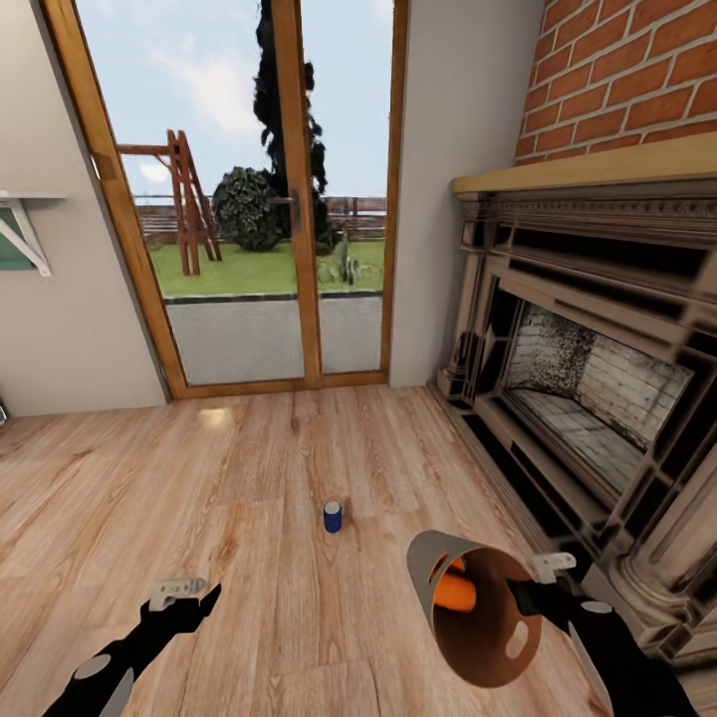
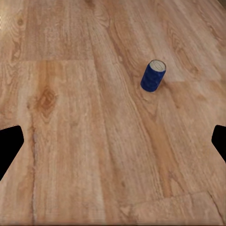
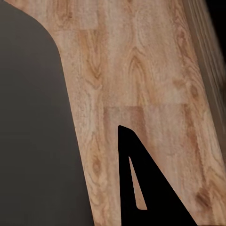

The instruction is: Put the three can of soda from the living room inside the tash can in the kitchen.

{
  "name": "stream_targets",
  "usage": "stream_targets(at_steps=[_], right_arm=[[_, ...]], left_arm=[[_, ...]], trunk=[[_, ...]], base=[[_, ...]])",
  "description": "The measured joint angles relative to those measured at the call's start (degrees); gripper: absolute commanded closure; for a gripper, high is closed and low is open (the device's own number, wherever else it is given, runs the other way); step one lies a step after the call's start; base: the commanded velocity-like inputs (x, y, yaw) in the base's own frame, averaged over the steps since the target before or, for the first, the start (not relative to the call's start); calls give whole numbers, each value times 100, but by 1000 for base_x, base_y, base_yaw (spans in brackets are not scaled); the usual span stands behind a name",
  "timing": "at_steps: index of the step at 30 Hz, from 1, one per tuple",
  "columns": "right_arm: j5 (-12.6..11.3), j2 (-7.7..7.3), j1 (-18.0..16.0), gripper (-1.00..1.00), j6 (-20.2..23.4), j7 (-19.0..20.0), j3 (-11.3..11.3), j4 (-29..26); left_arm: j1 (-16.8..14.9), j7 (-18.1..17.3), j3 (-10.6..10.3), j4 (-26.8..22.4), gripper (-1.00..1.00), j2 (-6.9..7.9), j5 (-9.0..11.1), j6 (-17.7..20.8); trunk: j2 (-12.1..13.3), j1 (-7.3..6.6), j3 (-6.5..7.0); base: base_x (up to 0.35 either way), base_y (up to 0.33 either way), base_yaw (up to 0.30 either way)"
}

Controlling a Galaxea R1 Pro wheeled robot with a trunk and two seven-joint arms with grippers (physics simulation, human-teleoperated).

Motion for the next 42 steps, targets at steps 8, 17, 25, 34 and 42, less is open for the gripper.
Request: stream_targets(at_steps=[8,17,25,34,42], right_arm=[[-29,7,11,100,-744,-5,-103,250],[-21,11,12,100,-877,13,-420,298],[-19,18,13,100,-896,7,-456,326],[-21,-2,13,100,-903,2,-472,339],[-19,13,13,100,-910,1,-472,339]], left_arm=[[1,178,-6,25,-100,-28,-6,-1],[1,210,-59,28,-100,-31,-10,2],[1,219,-166,51,-100,-32,-9,3],[1,224,-187,204,-100,-32,-8,-5],[1,221,-189,220,-100,-32,-8,-6]], trunk=[[0,0,0],[0,0,0],[0,0,0],[0,0,0],[0,0,0]], base=[[1,0,0],[208,0,0],[310,-3,0],[309,-86,0],[282,-122,0]])
